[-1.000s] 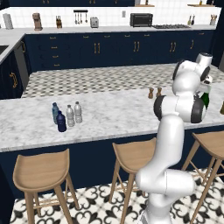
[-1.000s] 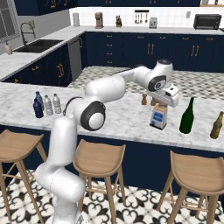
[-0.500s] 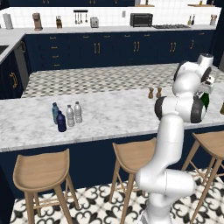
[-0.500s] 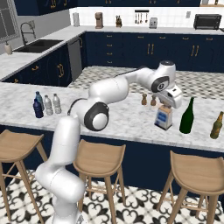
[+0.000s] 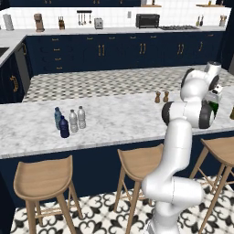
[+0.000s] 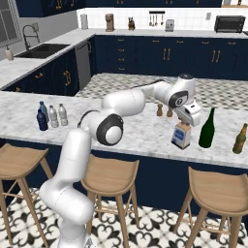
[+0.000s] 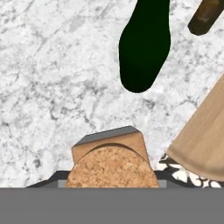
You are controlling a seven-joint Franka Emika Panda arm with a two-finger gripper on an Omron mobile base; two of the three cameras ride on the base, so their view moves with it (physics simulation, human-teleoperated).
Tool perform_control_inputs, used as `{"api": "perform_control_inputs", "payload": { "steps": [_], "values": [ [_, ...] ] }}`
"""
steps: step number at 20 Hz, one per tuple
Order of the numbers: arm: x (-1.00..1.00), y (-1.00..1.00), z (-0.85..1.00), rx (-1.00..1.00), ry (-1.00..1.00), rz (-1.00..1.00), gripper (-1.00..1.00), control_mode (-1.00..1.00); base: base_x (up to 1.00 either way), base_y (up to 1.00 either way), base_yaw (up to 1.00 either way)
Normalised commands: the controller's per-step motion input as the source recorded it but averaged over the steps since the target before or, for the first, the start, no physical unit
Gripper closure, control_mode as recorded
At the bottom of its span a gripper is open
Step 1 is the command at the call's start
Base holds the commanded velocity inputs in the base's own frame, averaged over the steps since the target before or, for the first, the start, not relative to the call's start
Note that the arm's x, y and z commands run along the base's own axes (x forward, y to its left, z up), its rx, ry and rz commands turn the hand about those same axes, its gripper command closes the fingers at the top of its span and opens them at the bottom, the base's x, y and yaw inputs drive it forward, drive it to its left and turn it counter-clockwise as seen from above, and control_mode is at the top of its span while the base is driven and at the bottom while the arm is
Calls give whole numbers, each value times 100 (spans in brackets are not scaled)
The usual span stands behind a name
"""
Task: Move the plastic bottles in the middle to the plastics group, and the glass bottles in the middle to the glass group.
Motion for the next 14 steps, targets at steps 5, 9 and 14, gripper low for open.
{"api": "perform_control_inputs", "payload": {
  "steps": [5,9,14],
  "values": [
    [1,0,-27,0,-5,-5,100,-100,0,0,0],
    [12,0,-9,0,-11,-2,100,-100,0,0,0],
    [32,0,0,0,-4,0,100,-100,0,0,0]
  ]
}}
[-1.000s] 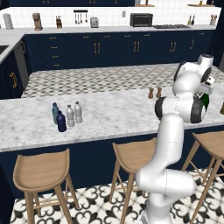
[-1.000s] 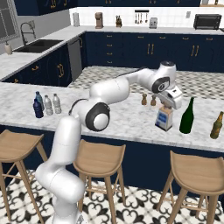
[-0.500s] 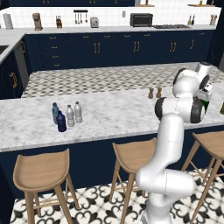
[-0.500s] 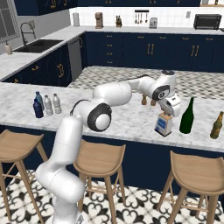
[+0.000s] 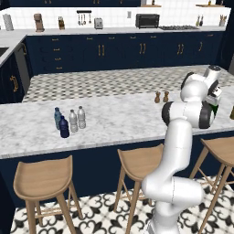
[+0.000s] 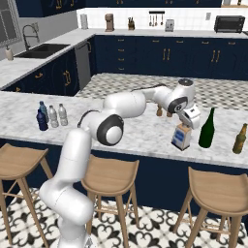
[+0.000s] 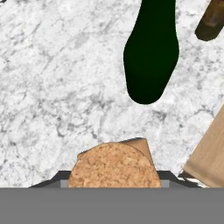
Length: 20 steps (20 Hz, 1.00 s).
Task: Move the plastic bottles in the middle to the plastics group, and the glass bottles in the middle to the glass group.
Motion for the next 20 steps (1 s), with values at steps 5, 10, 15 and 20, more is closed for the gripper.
{"api": "perform_control_inputs", "payload": {
  "steps": [5,10,15,20],
  "values": [
    [11,0,0,0,0,0,100,-100,0,0,0],
    [0,0,0,0,0,0,-100,-100,0,0,0],
    [0,0,1,0,0,0,-100,-100,0,0,0],
    [-9,7,28,-3,1,0,-100,-100,0,0,0]
  ]
}}
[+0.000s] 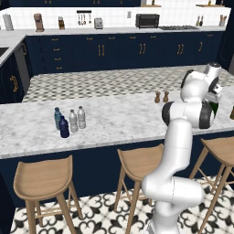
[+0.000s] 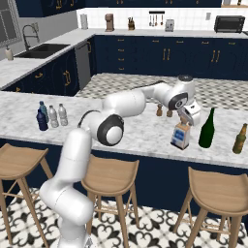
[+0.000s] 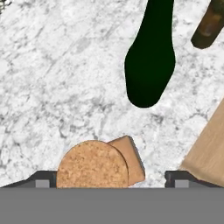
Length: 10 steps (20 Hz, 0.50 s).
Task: Move the plastic bottles in the middle to the plastics group, and the glass bottles in the middle to the glass group.
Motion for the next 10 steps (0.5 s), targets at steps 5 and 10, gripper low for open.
{"api": "perform_control_inputs", "payload": {
  "steps": [5,10],
  "values": [
    [-61,33,35,-1,0,0,-100,-100,0,0,0],
    [-100,61,5,0,0,2,-100,-100,0,0,0]
  ]
}}
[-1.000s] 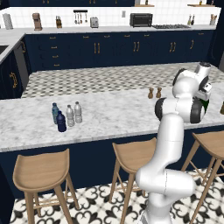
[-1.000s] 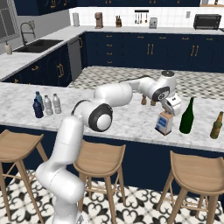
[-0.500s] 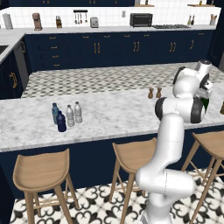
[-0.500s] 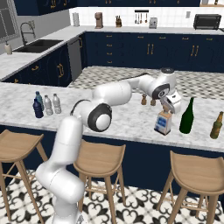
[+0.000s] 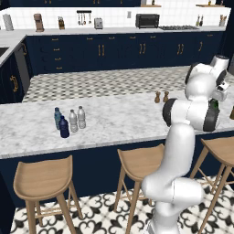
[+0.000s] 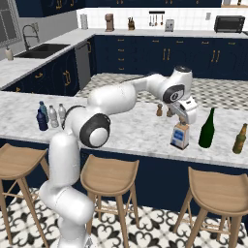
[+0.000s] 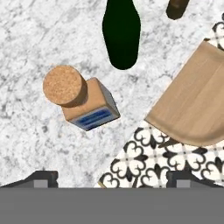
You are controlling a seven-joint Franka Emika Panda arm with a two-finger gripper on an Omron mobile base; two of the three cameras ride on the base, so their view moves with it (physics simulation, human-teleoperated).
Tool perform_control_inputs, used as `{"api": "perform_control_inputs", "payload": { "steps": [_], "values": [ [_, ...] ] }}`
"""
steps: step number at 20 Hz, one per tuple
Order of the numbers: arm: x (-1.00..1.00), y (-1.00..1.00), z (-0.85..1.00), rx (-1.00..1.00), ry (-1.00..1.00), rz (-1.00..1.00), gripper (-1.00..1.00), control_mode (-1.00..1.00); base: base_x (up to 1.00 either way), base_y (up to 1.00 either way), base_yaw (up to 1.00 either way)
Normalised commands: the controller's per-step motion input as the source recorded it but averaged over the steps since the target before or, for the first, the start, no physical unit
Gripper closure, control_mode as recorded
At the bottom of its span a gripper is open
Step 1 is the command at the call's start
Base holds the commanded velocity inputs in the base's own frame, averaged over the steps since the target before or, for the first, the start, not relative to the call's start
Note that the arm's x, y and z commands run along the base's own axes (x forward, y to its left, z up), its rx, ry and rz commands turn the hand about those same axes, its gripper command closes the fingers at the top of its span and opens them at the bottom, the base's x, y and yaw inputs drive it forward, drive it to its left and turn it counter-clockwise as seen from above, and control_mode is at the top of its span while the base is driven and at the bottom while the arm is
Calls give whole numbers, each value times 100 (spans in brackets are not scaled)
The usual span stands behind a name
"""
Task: Move the plastic bottles in the middle to the plastics group, and the glass bottles in the middle to the glass group.
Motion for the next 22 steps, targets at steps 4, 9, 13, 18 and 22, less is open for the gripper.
{"api": "perform_control_inputs", "payload": {
  "steps": [4,9,13,18,22],
  "values": [
    [-97,93,6,-10,0,8,-100,-100,0,0,0],
    [-84,61,0,0,-2,18,-100,-100,0,0,0],
    [-61,64,0,0,0,22,-100,-100,0,0,0],
    [-45,32,19,2,-1,22,-100,-100,0,0,0],
    [-11,0,69,16,-14,17,-100,-100,0,0,0]
  ]
}}
